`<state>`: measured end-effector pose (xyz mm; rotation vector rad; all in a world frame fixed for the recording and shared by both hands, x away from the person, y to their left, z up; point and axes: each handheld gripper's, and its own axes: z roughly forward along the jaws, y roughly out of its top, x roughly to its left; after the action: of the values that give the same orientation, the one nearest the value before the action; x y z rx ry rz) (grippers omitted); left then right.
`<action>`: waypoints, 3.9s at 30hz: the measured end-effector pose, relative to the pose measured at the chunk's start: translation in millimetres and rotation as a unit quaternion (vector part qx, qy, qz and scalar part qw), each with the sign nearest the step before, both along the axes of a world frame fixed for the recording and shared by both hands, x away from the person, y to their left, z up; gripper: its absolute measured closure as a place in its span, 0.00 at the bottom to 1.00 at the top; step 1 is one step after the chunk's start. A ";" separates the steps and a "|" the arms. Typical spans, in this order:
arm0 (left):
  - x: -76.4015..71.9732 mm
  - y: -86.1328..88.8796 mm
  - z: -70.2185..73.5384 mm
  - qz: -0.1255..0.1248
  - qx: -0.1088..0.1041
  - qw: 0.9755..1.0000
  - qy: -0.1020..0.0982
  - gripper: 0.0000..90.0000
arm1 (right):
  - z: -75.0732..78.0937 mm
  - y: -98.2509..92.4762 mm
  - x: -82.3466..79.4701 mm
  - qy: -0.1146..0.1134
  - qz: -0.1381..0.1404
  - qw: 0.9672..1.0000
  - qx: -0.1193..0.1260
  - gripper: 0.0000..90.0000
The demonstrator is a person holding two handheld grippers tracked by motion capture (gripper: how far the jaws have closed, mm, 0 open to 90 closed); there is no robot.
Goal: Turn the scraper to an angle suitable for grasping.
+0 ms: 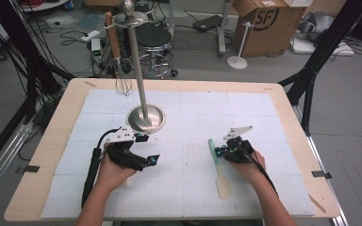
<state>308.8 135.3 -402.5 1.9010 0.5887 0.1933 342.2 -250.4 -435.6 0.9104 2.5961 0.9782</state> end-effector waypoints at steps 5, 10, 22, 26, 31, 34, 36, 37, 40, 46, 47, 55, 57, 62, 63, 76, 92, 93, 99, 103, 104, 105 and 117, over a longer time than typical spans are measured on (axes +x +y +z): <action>0.7 -0.1 -0.9 0.000 -0.001 1.000 0.003 0.15 | -0.3 9.7 -4.8 0.002 0.025 1.000 0.006 1.00; 0.8 -0.1 -1.1 0.001 -0.001 1.000 0.003 0.15 | -0.6 20.3 -10.9 0.007 0.054 0.998 0.013 0.99; 0.2 0.5 -0.7 -0.001 0.001 1.000 0.002 0.15 | 6.7 62.4 -32.0 0.000 0.144 0.989 -0.026 0.99; 0.1 0.4 -1.0 -0.003 0.002 1.000 0.003 0.15 | 5.7 66.4 -33.0 0.001 0.148 0.989 -0.031 0.99; 0.2 0.1 -1.4 -0.002 0.005 1.000 0.004 0.15 | 9.2 62.6 -34.9 0.002 0.150 0.988 -0.025 0.97; 0.2 0.1 -1.4 -0.002 0.004 1.000 0.004 0.15 | 13.3 59.8 -39.8 0.004 0.161 0.987 -0.019 0.97; 0.1 -0.1 -1.4 -0.002 0.004 1.000 0.004 0.15 | 14.8 58.2 -44.5 0.005 0.170 0.985 -0.018 0.97; 0.1 -0.1 -1.4 -0.002 0.004 1.000 0.004 0.15 | 14.8 57.1 -47.7 0.008 0.178 0.984 -0.020 0.97; -0.1 0.1 -1.1 -0.002 0.004 1.000 0.004 0.15 | 12.9 54.6 -55.2 0.018 0.188 0.982 -0.027 0.97; -0.2 -0.3 -1.3 -0.001 0.005 1.000 0.004 0.15 | 7.8 44.1 -62.8 0.038 0.195 0.980 -0.028 0.99; -0.3 -0.4 -1.2 -0.001 0.005 1.000 0.004 0.15 | 8.2 42.5 -63.4 0.038 0.195 0.980 -0.029 0.99; -0.1 -0.5 -1.5 -0.001 0.006 1.000 0.005 0.15 | 10.4 28.0 -66.4 0.047 0.190 0.980 -0.044 0.99; -0.1 -0.9 -1.7 -0.002 0.006 1.000 0.004 0.15 | 10.6 24.3 -66.7 0.048 0.190 0.979 -0.049 0.99; -0.2 -1.0 -1.4 -0.002 0.005 1.000 0.004 0.15 | 12.6 13.4 -62.5 0.044 0.171 0.982 -0.066 0.99; -0.3 -1.1 -1.3 -0.001 0.006 1.000 0.004 0.15 | 12.6 11.1 -60.6 0.041 0.167 0.983 -0.068 0.99; 0.0 -1.1 -1.6 -0.001 0.006 1.000 0.005 0.15 | 12.9 -4.9 -41.0 0.026 0.108 0.991 -0.078 0.99; 0.1 -1.4 -1.9 -0.002 0.008 1.000 0.005 0.15 | 19.6 3.4 -28.4 -0.015 0.070 0.997 -0.013 0.97; -0.1 -1.3 -1.7 -0.001 0.008 1.000 0.005 0.15 | 18.5 3.3 -26.9 -0.015 0.064 0.998 -0.017 0.97; -0.5 -0.4 -1.3 0.000 0.005 1.000 0.005 0.15 | 10.3 -5.2 -23.4 -0.003 0.042 0.998 -0.045 0.98; -0.6 -0.6 -1.4 0.000 0.006 1.000 0.005 0.15 | 6.8 -7.7 -27.2 0.004 0.046 0.998 -0.047 0.99; -0.6 -0.6 -1.1 -0.001 0.006 1.000 0.005 0.15 | 7.3 -7.0 -28.8 0.005 0.046 0.998 -0.050 0.99; -0.7 -0.5 -1.0 -0.003 0.005 1.000 0.004 0.15 | 7.4 -6.2 -29.8 0.003 0.048 0.997 -0.052 0.99; -1.4 -1.8 -1.1 0.000 0.004 1.000 0.006 0.15 | 6.8 -7.7 -45.7 0.008 0.064 0.997 -0.046 0.99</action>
<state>307.4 133.4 -403.6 1.9102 0.5971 0.1854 296.6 -258.1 -428.8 0.7399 2.7180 0.8763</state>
